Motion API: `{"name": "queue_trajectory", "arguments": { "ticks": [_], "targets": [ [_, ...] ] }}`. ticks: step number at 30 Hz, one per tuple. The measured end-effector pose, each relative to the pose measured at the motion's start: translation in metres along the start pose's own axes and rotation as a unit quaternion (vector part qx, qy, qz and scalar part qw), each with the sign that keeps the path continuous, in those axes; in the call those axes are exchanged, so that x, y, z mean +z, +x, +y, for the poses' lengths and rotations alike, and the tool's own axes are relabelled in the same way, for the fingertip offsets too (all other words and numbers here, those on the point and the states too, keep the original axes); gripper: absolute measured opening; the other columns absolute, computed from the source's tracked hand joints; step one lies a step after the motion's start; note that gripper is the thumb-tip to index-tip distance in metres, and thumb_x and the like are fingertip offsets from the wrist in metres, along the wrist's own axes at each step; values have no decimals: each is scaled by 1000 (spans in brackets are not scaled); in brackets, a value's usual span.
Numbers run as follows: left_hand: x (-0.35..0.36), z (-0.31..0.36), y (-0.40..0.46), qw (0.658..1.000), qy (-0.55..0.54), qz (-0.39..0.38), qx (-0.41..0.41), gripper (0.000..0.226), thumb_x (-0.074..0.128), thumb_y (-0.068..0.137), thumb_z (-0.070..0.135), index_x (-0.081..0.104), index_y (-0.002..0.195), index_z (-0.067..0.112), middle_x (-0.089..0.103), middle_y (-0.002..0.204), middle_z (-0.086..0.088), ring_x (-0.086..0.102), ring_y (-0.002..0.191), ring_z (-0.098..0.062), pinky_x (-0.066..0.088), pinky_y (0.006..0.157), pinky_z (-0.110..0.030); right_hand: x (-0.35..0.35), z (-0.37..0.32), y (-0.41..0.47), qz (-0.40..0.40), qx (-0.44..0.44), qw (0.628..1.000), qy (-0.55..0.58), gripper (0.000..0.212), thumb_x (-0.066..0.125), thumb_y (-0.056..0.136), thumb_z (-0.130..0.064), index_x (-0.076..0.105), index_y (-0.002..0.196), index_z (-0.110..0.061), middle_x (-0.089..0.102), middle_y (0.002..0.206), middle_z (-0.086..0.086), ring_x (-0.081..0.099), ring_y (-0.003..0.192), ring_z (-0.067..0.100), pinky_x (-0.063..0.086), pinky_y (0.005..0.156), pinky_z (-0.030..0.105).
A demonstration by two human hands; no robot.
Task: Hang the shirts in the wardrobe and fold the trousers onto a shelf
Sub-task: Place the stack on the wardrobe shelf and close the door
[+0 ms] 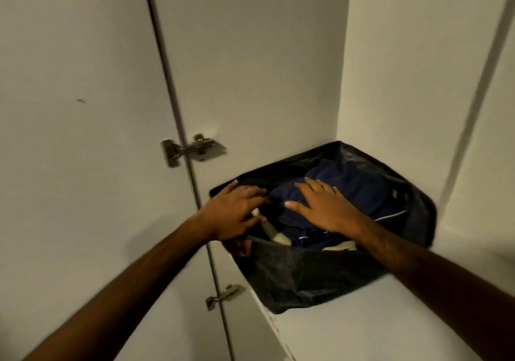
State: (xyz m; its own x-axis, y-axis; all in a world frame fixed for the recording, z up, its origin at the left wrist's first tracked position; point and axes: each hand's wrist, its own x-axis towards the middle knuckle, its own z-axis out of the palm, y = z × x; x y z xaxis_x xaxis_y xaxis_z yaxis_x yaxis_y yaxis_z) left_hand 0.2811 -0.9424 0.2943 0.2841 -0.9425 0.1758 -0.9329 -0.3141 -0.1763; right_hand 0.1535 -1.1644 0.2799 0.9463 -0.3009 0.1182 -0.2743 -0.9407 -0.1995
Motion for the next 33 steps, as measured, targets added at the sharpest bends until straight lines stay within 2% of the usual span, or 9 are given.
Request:
{"name": "queue_trajectory", "arguments": {
  "ticks": [2, 4, 10, 14, 17, 20, 25, 28, 33],
  "targets": [
    [-4, -17, -50, 990, 28, 115, -72, 53, 35, 97, 51, 45, 145, 30, 32, 160, 2, 28, 148, -19, 18, 121, -56, 1, -51, 4, 48, -85, 995, -5, 84, 24, 89, -75, 17, 157, -26, 8, 166, 3, 9, 152, 27, 12, 121, 54],
    [-8, -32, -102, 967, 86, 174, -163, 53, 46, 99, 42, 39, 150, 26, 24, 164, -3, 21, 152, -24, 17, 121, -59, -2, -105, 4, 97, -157, 982, -29, 82, 25, 92, -72, 12, 158, -25, 4, 166, 3, 5, 153, 27, 10, 122, 54],
    [-34, -72, -247, 894, 203, 208, -342, 78, 56, 95, 41, 17, 160, 22, -3, 169, -5, -2, 155, -29, 8, 119, -65, 3, -251, 7, 160, -311, 936, -49, 89, 6, 84, -77, -6, 158, -28, -16, 165, 2, -13, 152, 25, 1, 123, 54],
    [-51, -102, -342, 809, 103, 304, -492, 91, 64, 91, 40, 8, 160, 24, -16, 167, 1, -13, 154, -25, -1, 120, -61, 18, -346, 5, 205, -386, 898, -49, 82, 36, 97, -63, -3, 159, -27, -15, 165, 2, -13, 152, 25, 3, 122, 55],
    [-64, -123, -390, 738, -33, 385, -553, 105, 72, 88, 35, -3, 160, 23, -12, 167, -1, -3, 154, -25, 9, 120, -61, 28, -410, 4, 234, -404, 883, -51, 86, 45, 95, -60, -1, 159, -26, -14, 166, 4, -10, 153, 27, 5, 122, 56],
    [-65, -146, -419, 698, -125, 395, -584, 107, 72, 89, 34, -5, 159, 14, 1, 167, -12, 6, 153, -30, 11, 122, -51, 39, -458, -1, 234, -398, 885, -54, 89, 50, 93, -58, -1, 159, -25, -15, 165, 4, -10, 153, 28, 3, 122, 56],
    [-69, -176, -454, 673, -352, 390, -521, 74, 64, 95, 35, 24, 153, 14, 48, 146, -9, 51, 131, -27, 44, 110, -49, 50, -505, -6, 213, -372, 900, -81, 92, 53, 91, -59, 2, 159, -24, -12, 166, 6, -6, 152, 33, 13, 121, 56],
    [-74, -185, -463, 684, -373, 390, -491, 70, 64, 94, 36, 25, 151, 23, 50, 143, -6, 55, 125, -25, 47, 107, -49, 51, -519, -12, 187, -345, 915, -90, 92, 51, 91, -60, 1, 159, -23, -13, 165, 8, -7, 152, 37, 17, 119, 57],
    [-77, -183, -481, 678, -395, 397, -476, 57, 61, 98, 32, 33, 146, 22, 55, 140, -6, 58, 120, -24, 49, 105, -48, 47, -528, -32, 158, -324, 933, -5, 90, 46, 95, -60, -12, 157, -28, -31, 160, 1, -19, 150, 31, 2, 120, 52]
  ]
}}
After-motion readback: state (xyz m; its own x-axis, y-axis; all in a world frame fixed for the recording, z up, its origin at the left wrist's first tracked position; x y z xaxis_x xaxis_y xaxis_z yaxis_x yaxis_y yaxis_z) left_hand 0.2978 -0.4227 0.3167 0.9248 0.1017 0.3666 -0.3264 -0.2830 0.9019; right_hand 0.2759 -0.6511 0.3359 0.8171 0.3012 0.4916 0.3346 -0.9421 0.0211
